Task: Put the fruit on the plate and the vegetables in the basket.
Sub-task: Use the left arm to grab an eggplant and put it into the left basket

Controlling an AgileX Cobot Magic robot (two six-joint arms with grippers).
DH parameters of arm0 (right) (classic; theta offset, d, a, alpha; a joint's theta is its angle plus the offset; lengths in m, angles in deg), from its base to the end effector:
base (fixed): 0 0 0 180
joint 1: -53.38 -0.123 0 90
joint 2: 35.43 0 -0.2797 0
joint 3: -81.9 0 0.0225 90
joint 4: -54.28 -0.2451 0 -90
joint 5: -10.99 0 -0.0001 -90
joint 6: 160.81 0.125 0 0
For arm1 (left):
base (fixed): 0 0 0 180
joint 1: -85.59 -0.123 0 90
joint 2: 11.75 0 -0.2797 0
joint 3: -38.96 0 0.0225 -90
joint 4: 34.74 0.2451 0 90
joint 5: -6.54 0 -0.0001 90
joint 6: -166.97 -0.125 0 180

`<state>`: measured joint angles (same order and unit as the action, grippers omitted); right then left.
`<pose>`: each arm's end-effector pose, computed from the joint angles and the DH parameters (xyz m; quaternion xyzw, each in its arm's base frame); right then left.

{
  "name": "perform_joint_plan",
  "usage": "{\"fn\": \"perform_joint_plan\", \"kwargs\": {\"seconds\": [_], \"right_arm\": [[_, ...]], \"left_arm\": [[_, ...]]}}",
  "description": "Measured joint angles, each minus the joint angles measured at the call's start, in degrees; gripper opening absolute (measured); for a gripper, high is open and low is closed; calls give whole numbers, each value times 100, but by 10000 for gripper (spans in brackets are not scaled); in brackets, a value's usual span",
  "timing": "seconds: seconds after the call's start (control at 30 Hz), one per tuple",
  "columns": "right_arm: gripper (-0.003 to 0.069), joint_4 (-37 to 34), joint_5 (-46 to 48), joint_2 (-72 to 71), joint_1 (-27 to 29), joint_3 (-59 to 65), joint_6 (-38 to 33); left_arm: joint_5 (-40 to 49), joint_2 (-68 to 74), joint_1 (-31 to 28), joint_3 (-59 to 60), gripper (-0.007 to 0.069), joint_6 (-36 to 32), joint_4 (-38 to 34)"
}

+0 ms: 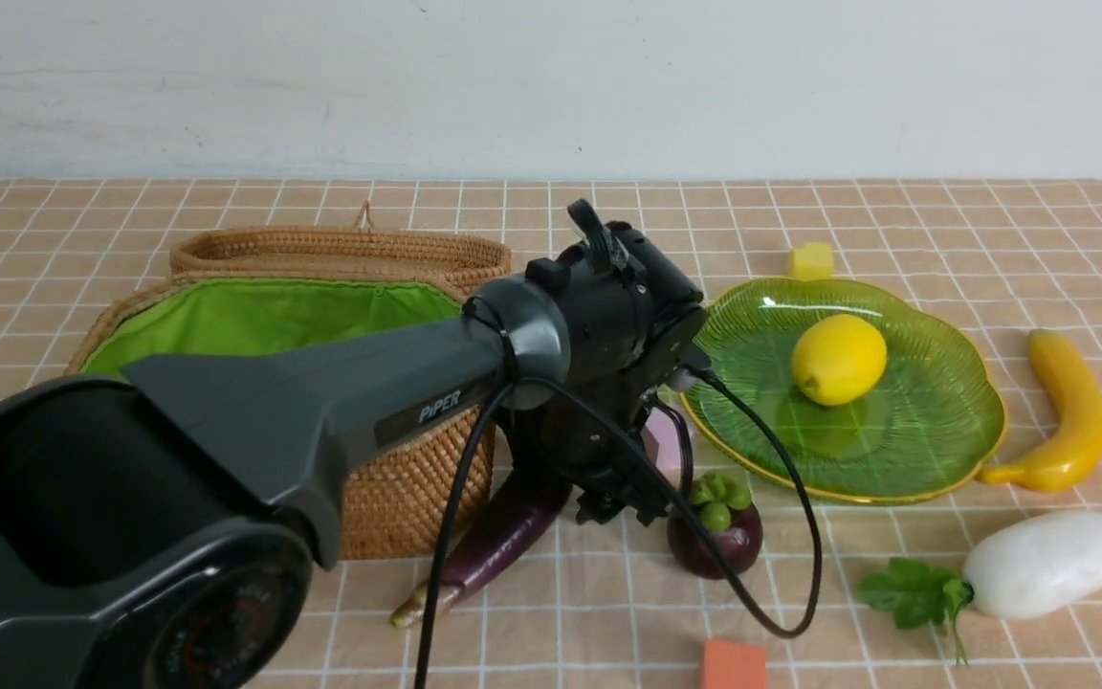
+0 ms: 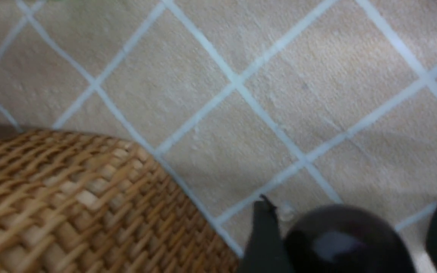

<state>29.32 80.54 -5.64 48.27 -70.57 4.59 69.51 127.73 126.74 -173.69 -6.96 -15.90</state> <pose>0.0409 0.0533 0.3474 -0.1721 0.8565 0.1780 0.4529 0.3832 -0.2871 0.1380 0.3544 0.9185 0.1040 0.1412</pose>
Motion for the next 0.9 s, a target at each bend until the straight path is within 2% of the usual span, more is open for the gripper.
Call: {"fn": "perform_joint_plan", "kwargs": {"seconds": [0.1, 0.3, 0.43, 0.57, 0.67, 0.73, 0.83, 0.9], "right_arm": [[123, 0, 0, 0, 0, 0, -11], [123, 0, 0, 0, 0, 0, -16], [123, 0, -66, 0, 0, 0, -16], [123, 5, -217, 0, 0, 0, -16], [127, 5, -358, 0, 0, 0, -16], [127, 5, -421, 0, 0, 0, -38], [127, -150, -696, 0, 0, 0, -216], [127, -249, -784, 0, 0, 0, -261]], "left_arm": [[118, 0, 29, 0, 370, 0, -60], [514, -24, 181, -416, 376, -6, -157], [673, -354, 442, -775, 376, -259, -490], [712, -1084, 798, -849, 376, -906, -823], [752, -1920, 949, -763, 376, -1867, -953], [759, -2205, 894, -629, 376, -2193, -925], [835, -2893, 311, -39, 376, -3325, -684], [843, -2987, 91, 100, 376, -3689, -620]]}}
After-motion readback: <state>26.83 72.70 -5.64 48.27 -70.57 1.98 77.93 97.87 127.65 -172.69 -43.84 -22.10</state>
